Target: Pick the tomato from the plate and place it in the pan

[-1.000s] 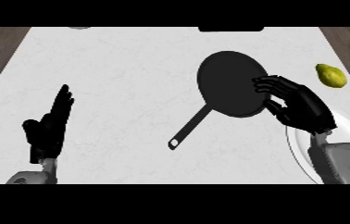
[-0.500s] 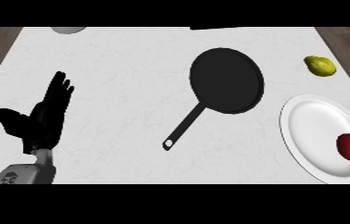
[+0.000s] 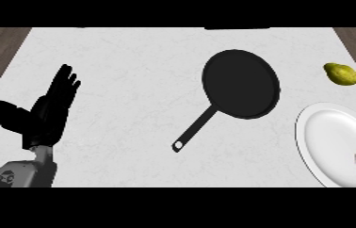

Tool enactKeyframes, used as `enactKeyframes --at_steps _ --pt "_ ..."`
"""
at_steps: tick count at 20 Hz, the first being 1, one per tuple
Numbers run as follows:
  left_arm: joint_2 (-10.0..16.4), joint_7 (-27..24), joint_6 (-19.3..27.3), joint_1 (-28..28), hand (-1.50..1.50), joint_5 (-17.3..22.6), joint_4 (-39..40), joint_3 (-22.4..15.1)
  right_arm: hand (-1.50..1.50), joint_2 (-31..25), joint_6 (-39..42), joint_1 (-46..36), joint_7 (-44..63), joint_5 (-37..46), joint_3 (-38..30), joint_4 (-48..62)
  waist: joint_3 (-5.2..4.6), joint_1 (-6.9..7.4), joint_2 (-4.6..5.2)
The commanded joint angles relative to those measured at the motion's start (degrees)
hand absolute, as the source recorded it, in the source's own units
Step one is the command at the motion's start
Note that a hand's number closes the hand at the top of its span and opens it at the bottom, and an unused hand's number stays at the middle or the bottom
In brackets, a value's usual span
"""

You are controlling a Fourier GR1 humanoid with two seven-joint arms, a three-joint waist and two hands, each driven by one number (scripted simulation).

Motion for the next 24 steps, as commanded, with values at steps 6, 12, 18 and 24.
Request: enactKeyframes --at_steps 6,12,18,24 --pt "-0.95 2.30 0.35 -2.03 0.00 -1.03 -1.31 -1.22 -1.50 -8.65 -4.19 -1.04 -10.07 15.12 9.53 1.39 -0.24 2.16 0.20" --pt "-2.12 -0.18 -0.96 -2.46 0.00 -1.61 1.57 -1.41 -1.50 -9.79 -7.28 -3.13 -5.71 22.93 18.75 -3.12 -0.35 1.97 0.22" --pt "-1.86 3.06 0.65 -1.75 0.00 -2.06 -1.79 -0.84 -1.50 -12.26 -8.25 0.78 -5.36 31.61 25.93 -4.44 -0.33 1.55 -0.03" --pt "-1.07 4.93 -1.17 -3.92 0.00 -1.75 -1.16 1.58 -1.50 -12.47 -9.19 -2.58 -5.55 36.83 25.94 -5.05 -0.36 1.23 0.00"
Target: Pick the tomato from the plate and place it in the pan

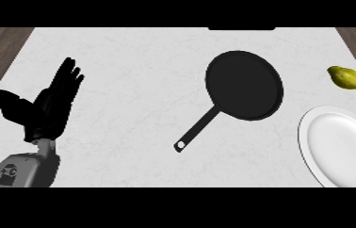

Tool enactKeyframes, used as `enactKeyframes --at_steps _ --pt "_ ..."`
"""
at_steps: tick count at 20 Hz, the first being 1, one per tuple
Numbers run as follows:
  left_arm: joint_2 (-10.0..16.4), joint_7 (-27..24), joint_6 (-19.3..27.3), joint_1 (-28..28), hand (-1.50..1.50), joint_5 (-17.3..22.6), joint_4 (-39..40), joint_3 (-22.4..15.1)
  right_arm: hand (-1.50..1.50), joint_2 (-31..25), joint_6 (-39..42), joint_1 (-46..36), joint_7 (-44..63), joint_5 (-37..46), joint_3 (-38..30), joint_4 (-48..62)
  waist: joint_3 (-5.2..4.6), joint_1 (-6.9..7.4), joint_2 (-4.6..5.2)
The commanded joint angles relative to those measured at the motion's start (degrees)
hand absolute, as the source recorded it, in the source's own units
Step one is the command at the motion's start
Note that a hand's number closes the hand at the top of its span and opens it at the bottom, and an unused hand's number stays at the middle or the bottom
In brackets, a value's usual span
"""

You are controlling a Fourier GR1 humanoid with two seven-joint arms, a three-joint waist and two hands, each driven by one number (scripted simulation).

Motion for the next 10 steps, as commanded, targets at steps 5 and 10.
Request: enactKeyframes --at_steps 5,10 --pt "-0.50 -1.37 -1.84 6.04 0.00 -0.53 -4.19 0.56 -1.50 2.93 -5.65 5.51 6.52 7.25 -2.45 -9.20 -0.07 -0.69 -0.27" --pt "-0.95 -3.02 -3.44 4.59 0.00 -0.58 -0.64 2.35 -1.50 7.56 -5.57 8.92 8.97 9.58 -4.99 -15.04 -0.06 -0.74 -0.17"
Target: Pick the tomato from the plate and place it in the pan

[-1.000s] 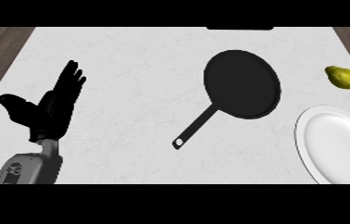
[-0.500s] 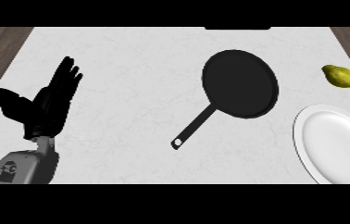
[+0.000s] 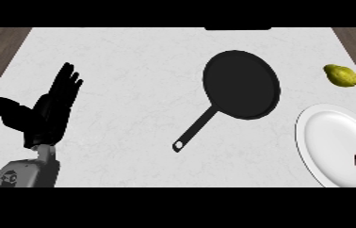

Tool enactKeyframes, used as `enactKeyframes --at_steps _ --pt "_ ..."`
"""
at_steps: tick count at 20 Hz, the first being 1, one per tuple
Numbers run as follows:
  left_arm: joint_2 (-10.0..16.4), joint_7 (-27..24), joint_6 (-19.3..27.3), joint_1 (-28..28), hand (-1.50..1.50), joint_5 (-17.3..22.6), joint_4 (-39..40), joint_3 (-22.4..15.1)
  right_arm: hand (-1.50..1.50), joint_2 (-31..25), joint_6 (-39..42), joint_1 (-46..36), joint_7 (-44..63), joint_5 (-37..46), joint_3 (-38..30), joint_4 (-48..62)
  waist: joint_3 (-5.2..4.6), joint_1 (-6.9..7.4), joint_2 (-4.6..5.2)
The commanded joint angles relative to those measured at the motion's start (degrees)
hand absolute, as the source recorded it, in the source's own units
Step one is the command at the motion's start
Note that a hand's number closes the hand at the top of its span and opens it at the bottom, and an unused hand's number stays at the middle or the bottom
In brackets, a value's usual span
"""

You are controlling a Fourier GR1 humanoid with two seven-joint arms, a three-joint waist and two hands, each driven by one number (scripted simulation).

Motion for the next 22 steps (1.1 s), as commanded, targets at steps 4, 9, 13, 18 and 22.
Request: enactKeyframes --at_steps 4,9,13,18,22 --pt "-2.18 -1.38 -1.07 2.37 0.00 -1.12 -0.88 -0.22 -1.50 4.82 6.21 -0.25 4.88 1.28 -3.22 -8.65 0.01 0.37 0.08" --pt "-1.82 1.03 -1.55 -1.30 0.00 -1.06 -0.03 1.14 -1.50 9.08 5.40 -2.29 9.60 10.07 0.85 -6.61 0.05 0.77 0.21" --pt "-0.53 -0.08 -3.45 -1.60 0.00 -1.18 1.25 3.29 -1.50 12.65 7.30 -4.86 12.29 12.80 0.75 -6.77 0.05 0.76 0.19" --pt "-0.53 2.12 -5.32 -1.01 0.00 0.07 -0.15 4.76 -1.50 13.68 8.42 -7.62 6.85 15.11 -1.00 -2.07 0.06 0.76 0.15" --pt "-3.02 2.03 -2.50 -4.48 0.00 -2.95 1.96 3.33 -1.50 16.16 6.14 -9.22 6.48 19.81 1.45 1.93 0.07 0.63 0.22"
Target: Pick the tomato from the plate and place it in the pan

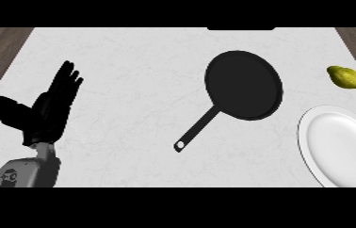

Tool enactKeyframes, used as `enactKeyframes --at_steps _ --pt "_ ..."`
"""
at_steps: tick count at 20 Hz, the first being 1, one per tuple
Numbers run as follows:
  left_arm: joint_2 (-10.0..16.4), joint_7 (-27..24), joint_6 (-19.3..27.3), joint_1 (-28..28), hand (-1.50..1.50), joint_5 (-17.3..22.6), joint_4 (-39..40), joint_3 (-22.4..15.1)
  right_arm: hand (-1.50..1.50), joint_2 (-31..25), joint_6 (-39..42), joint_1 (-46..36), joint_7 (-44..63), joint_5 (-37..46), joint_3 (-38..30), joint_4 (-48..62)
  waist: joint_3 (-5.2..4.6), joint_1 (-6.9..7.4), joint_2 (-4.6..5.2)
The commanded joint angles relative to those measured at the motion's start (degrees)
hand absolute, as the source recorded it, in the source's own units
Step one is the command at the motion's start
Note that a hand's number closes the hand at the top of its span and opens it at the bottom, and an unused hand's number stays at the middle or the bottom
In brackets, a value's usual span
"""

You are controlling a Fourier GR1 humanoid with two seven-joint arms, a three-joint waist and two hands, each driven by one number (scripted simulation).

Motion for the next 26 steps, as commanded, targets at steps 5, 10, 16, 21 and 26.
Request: enactKeyframes --at_steps 5,10,16,21,26 --pt "-0.09 0.41 -1.49 -0.96 0.00 -0.68 -0.02 1.50 -1.50 6.17 -2.20 -5.21 -0.38 7.74 2.42 6.33 0.02 0.13 0.03" --pt "-0.81 -0.98 -3.10 -1.45 0.00 -0.07 3.16 2.63 -1.50 8.00 -6.15 -8.63 -5.30 10.11 1.65 15.45 0.02 0.16 0.07" --pt "-0.16 1.42 -3.28 -3.35 0.00 -0.96 2.51 3.59 -1.50 9.60 -4.11 -13.51 -6.16 12.42 1.76 20.33 0.02 0.19 0.07" --pt "-2.64 1.69 -1.04 -0.78 0.00 -2.62 -0.48 2.34 1.50 11.58 -7.24 -10.15 -9.74 13.05 2.42 17.53 0.02 0.05 -0.02" --pt "-1.36 0.00 -3.54 0.14 0.00 -1.89 0.54 4.18 1.50 13.02 -9.55 -10.39 -10.92 14.52 1.90 19.25 0.01 0.06 0.00"
